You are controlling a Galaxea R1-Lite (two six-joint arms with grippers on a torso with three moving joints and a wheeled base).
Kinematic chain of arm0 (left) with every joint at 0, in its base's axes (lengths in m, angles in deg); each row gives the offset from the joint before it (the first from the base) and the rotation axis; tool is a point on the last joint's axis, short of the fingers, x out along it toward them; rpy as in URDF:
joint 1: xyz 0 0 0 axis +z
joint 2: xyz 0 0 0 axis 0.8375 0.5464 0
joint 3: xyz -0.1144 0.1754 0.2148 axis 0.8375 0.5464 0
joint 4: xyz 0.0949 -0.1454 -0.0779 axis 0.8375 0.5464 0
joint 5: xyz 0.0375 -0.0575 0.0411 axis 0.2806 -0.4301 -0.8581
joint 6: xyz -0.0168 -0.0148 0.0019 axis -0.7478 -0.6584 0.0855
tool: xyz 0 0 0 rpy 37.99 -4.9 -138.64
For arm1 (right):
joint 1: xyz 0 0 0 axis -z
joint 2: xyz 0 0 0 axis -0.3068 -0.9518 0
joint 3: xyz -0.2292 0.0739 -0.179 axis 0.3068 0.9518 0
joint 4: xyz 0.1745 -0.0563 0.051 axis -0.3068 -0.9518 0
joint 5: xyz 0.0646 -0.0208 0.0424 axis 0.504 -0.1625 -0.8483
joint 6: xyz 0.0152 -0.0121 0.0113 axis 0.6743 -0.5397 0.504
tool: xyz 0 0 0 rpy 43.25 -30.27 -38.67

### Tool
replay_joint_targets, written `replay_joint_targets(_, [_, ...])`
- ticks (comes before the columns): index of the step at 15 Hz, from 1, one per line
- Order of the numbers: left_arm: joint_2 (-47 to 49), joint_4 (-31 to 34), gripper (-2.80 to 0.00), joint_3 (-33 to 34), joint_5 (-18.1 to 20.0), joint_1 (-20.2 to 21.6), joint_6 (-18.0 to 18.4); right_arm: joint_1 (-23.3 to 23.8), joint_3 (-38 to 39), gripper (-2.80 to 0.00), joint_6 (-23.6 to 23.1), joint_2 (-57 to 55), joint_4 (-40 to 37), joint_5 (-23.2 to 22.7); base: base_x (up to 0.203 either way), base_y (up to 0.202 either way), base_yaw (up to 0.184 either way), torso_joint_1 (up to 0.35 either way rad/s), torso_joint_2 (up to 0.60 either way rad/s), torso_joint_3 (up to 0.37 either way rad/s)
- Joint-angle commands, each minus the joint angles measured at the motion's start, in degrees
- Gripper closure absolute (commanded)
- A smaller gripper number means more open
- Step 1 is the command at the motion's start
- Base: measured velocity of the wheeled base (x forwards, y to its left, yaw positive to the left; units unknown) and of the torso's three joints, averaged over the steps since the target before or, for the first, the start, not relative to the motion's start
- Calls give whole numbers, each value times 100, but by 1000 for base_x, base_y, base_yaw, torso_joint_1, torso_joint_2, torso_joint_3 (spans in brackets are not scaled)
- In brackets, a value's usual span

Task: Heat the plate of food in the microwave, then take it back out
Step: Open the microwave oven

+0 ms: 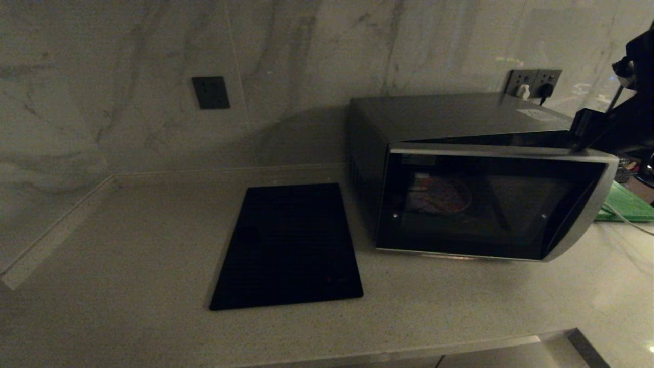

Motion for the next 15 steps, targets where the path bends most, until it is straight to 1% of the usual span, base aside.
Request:
replay_joint_targets(1, [4, -1, 0, 0, -2, 4, -6, -7, 193, 0, -6, 365, -132, 1, 0, 0, 0, 0, 0, 0])
replay_joint_targets(4, [4, -1, 0, 0, -2, 4, -6, -96, 340, 0, -29, 652, -535, -46, 0, 0, 0, 0, 0, 0])
replay_joint_targets(10, [4, -5, 0, 0, -2, 3, -6, -412, 1051, 0, -38, 1219, -570, -57, 0, 0, 0, 0, 0, 0])
replay_joint_targets(15, [4, -1, 0, 0, -2, 4, -6, -774, 1203, 0, -38, 1553, -814, -51, 0, 0, 0, 0, 0, 0])
